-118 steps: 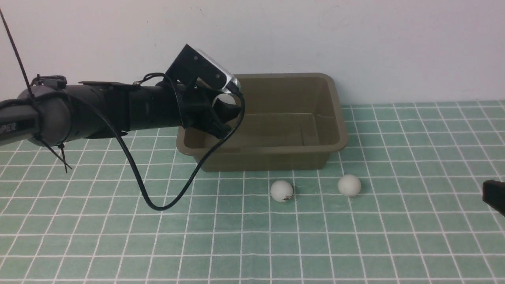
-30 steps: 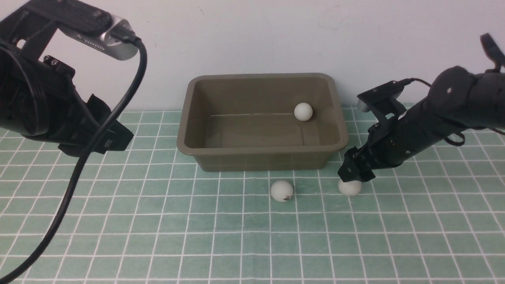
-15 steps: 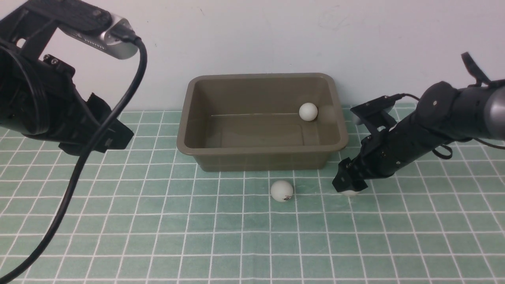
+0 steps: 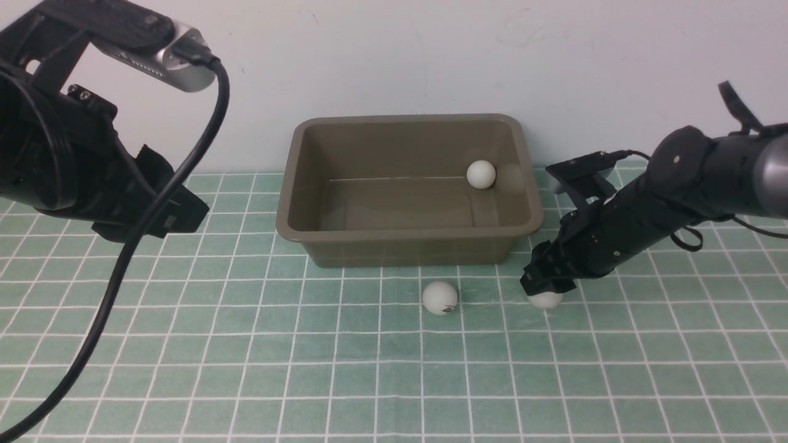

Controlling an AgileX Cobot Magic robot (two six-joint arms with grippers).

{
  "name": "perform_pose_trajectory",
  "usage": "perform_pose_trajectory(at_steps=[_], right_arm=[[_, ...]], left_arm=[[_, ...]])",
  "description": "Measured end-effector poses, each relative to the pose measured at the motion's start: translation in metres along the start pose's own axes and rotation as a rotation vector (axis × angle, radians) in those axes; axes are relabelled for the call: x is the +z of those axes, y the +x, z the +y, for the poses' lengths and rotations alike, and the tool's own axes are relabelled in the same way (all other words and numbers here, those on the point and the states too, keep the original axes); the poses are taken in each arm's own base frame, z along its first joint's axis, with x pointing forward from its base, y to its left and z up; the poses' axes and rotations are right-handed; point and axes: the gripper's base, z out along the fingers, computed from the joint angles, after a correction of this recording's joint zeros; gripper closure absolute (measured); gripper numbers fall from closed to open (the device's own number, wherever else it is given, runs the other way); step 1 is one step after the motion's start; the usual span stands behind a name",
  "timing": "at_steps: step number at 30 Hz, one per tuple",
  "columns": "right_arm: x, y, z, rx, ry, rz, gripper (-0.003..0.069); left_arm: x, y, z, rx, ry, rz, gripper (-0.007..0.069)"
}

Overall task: Put the table tennis balls in the box on the green coffee tablecloth.
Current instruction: 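Reach for and grasp a ping pong ball on the table, then release the ping pong ball into the bin and lift the gripper away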

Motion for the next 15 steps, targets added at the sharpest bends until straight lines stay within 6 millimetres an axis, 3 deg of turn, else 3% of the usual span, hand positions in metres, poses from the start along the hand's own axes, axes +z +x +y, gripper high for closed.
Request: perform_pose_trajectory(at_steps=[4, 7, 15], right_arm=[[-0.009, -0.002, -0.002, -0.039, 0.033, -0.006, 0.0329], [-0.037, -0.007, -0.008, -0.042, 0.091, -0.051, 0.0329], [-0.082, -0.017, -0.012, -0.037, 0.15, -0.174, 0.0329]], left_arm=[[0.0, 0.0, 0.0, 0.0, 0.001, 0.003, 0.03], [0.0, 0.0, 0.0, 0.0, 0.002, 0.005, 0.03], [0.0, 0.001, 0.0, 0.0, 0.003, 0.006, 0.03]])
